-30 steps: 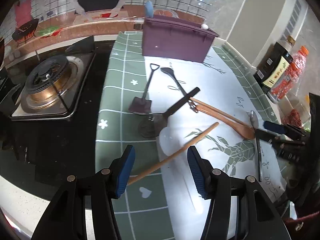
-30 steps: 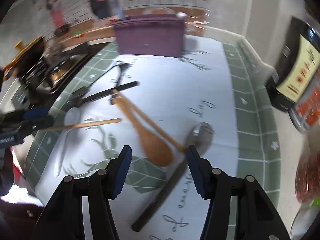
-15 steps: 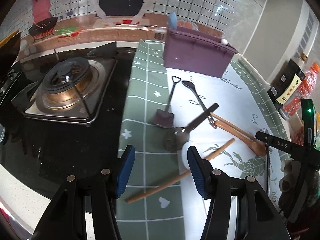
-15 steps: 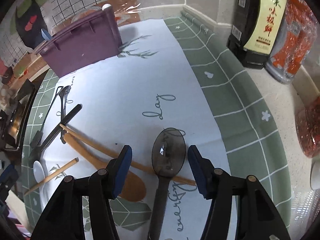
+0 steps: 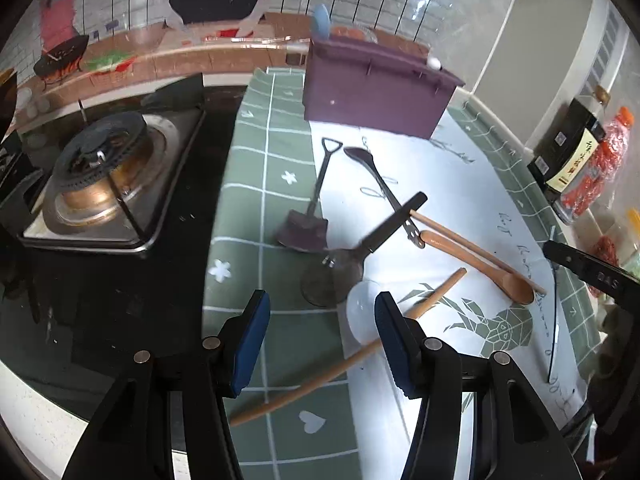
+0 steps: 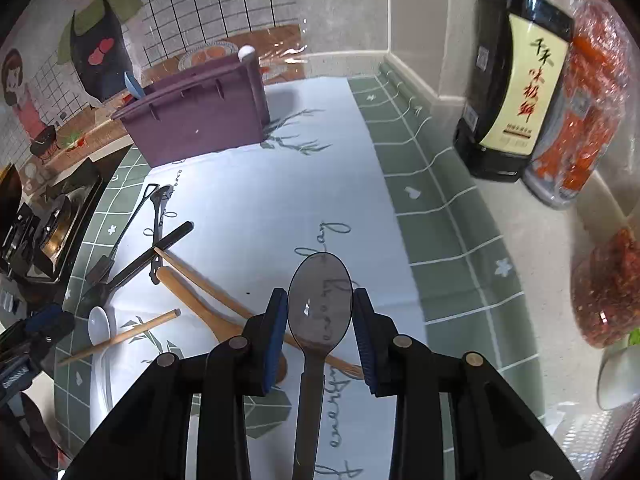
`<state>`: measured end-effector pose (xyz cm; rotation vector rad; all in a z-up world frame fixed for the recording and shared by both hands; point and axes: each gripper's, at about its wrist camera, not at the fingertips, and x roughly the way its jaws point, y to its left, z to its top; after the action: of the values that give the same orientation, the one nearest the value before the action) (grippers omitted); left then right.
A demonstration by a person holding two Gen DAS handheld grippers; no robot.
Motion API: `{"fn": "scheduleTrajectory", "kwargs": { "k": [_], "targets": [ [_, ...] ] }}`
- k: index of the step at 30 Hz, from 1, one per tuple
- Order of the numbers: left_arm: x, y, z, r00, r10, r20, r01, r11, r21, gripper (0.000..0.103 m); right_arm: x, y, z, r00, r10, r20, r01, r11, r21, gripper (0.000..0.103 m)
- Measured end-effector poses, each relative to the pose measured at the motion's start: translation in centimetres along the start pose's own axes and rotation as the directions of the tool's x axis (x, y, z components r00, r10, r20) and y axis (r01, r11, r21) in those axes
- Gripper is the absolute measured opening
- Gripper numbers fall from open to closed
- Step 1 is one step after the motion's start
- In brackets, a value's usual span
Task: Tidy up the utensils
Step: 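Grasp a metal spoon with the right tool while the left tool approaches the white spoon, then grasp the white plastic spoon with the left tool while the right tool holds the metal spoon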
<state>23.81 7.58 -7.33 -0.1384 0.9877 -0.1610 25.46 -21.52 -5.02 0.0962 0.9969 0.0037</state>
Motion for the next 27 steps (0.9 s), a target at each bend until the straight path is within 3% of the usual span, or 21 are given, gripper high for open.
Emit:
{"fn": "scheduleTrajectory", "kwargs": {
  "k": [8, 16, 23, 27],
  "targets": [
    [2.3, -1.6, 0.2, 0.993, 0.034, -0.115, -0.049, 0.989, -0.137, 0.055, -0.9, 0.6, -1.3, 0.999, 0.015, 0.029, -0.014, 0.999, -0.051, 0.03],
    [3.2, -3.9, 0.6, 0.987, 0.085, -0.136, -0.1, 0.989, -0.112, 0.055, -1.1, 0.4, -2.2, 0.999, 0.036, 0.034, -0.034, 0.997, -0.062, 0.03],
    [3.0, -3.4, 0.4, 0.984, 0.095, -0.153, -0.12, 0.979, -0.164, 0.055, -1.0, 0.4, -2.7, 0.999, 0.033, 0.033, -0.03, 0.997, -0.074, 0.03],
    [3.0, -3.7, 0.2, 0.982, 0.109, -0.153, -0.131, 0.98, -0.147, 0.053, -1.2, 0.4, -2.7, 0.999, 0.027, 0.045, -0.023, 0.996, -0.08, 0.03]
  ]
}}
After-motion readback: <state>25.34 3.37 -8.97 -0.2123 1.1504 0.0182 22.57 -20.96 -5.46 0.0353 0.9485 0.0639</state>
